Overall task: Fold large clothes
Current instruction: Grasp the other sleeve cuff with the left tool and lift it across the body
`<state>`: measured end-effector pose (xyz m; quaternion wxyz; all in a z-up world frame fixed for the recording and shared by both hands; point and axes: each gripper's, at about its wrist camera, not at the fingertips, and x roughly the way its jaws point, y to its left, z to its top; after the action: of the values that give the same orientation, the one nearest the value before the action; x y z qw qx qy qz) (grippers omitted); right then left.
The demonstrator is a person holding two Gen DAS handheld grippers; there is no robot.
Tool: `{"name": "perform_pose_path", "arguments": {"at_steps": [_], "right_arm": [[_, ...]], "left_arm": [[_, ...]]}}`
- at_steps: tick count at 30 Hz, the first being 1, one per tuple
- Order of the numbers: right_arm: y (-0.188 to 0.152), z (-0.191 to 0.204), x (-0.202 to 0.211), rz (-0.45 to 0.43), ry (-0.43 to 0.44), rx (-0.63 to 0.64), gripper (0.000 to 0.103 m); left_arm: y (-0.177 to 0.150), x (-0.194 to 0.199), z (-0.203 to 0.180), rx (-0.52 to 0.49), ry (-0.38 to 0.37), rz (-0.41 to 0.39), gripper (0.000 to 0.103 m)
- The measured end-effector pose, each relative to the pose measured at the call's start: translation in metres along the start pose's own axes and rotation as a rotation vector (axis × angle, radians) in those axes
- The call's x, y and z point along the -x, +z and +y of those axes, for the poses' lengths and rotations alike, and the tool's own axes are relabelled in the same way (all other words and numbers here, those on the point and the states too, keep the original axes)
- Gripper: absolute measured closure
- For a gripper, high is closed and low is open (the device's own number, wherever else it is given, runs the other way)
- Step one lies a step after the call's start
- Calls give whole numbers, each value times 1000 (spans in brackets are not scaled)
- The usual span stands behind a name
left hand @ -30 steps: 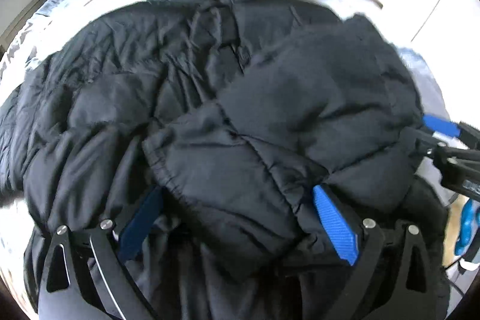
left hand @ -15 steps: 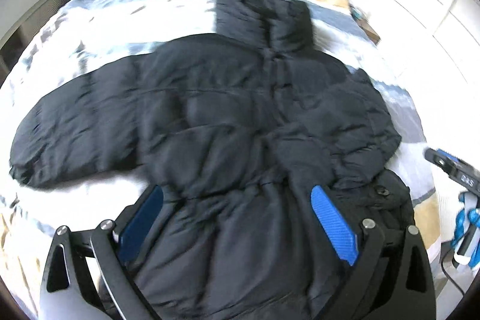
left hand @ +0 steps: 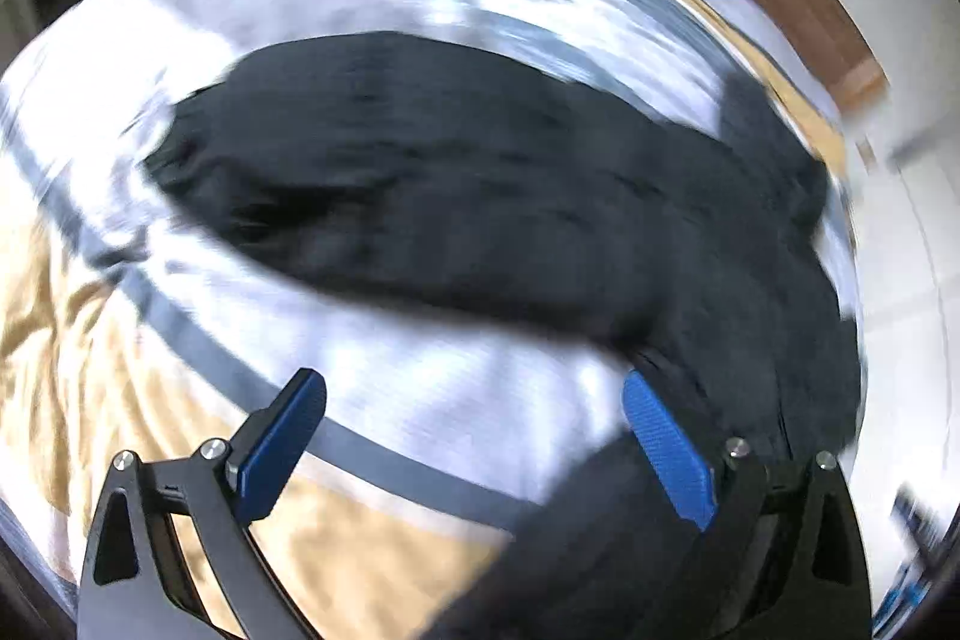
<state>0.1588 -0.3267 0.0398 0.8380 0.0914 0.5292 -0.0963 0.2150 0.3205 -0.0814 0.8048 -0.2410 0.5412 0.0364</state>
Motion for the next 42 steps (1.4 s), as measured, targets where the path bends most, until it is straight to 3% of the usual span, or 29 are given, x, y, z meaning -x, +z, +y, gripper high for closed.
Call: {"name": "perform_pose_path", "arguments": {"at_steps": [5,10,14,20,22,24,27,30,36,42], "right_arm": [[-13,6,3,25,-13,-53,28],[-21,14,10,37,-38,-58,28],[-23,14,17,39,-51,-81,28],[-26,8,27,34,-77,-108,28],[-29,7,30,35,-85,-112,28],[-30,7,30,37,-90,-112,28],[-32,7,30,36,-88,-118,28],[-32,8,31,33,-83,-116,28],[-30,5,35,17,-86,-104,28],[-31,-10,40,-2,-76,-120,28]], "left_arm": [[30,-8,72,205,-27,-47,3],[53,-32,114,368,-124,-61,4],[60,-51,131,452,-184,-64,4],[63,-77,136,508,-192,-39,5],[64,-79,137,525,-219,-55,12],[66,-79,136,525,-239,-60,40],[70,-80,137,542,-274,-61,65],[74,-74,136,549,-302,-79,79],[84,-53,119,476,-311,-119,89],[100,-24,89,377,-302,-161,91]]}}
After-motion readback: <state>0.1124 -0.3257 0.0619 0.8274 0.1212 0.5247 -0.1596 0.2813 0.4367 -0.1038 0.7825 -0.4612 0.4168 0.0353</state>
